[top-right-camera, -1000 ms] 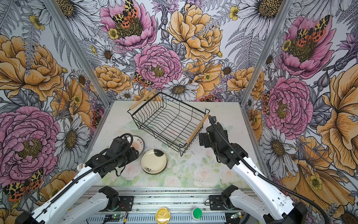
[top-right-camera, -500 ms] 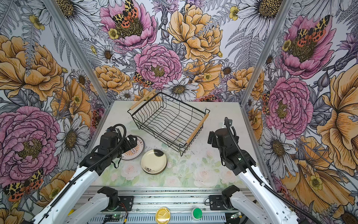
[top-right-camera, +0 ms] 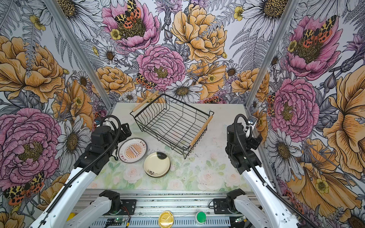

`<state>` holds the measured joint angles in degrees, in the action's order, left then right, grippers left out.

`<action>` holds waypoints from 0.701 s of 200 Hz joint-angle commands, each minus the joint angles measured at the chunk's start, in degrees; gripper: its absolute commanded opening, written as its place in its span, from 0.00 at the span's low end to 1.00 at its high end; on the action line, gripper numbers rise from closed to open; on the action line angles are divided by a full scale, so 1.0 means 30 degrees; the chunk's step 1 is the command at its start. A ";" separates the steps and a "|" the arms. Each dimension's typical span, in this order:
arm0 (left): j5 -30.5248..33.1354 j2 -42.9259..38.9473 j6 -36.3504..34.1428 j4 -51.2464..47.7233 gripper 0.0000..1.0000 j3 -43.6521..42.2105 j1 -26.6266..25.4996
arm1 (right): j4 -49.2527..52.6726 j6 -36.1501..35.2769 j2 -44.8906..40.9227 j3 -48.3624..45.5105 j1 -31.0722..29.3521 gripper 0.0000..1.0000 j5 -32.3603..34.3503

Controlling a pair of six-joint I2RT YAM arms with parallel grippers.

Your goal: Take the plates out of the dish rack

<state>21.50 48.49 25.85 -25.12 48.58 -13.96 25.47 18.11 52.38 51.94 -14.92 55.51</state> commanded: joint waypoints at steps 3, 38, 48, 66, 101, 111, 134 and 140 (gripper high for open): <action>0.3143 -0.0080 -0.3483 0.3506 0.99 -0.1413 0.0168 | -0.1252 -0.4547 0.1963 0.0950 0.0377 1.00 -0.0921; 0.2063 0.0436 -0.7822 0.9625 0.99 -0.4640 0.0141 | -0.6380 -0.3982 0.1254 -0.2368 0.1686 1.00 -0.6295; 0.2265 0.0713 -0.8061 1.0642 0.99 -0.5129 0.0143 | -0.8402 -0.4051 0.1049 -0.3679 0.1944 0.99 -0.6827; 0.2072 0.1351 -0.8729 1.2770 0.99 -0.6148 0.0170 | -1.1353 -0.4636 0.0770 -0.5794 0.2394 0.99 -0.8408; 0.1016 0.3006 -0.9542 1.6696 0.99 -0.8303 0.0199 | -1.4283 -0.4140 0.1097 -0.7971 0.2912 0.99 -0.9039; 0.1066 0.3463 -0.9823 1.8469 0.99 -0.9235 0.0267 | -1.5391 -0.4143 0.1226 -0.8667 0.2944 1.00 -0.8933; 0.0172 0.4692 -1.0155 2.1941 0.99 -1.0803 0.0722 | -1.7954 -0.4171 0.1687 -1.0054 0.3012 0.99 -0.9135; -0.0027 0.5119 -1.0094 2.2266 0.99 -1.0915 0.0946 | -1.8299 -0.4183 0.1803 -1.0228 0.3017 0.99 -0.9372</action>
<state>25.08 60.80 -1.98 27.73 18.41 -13.04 -17.72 5.89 56.53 23.94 -6.28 29.89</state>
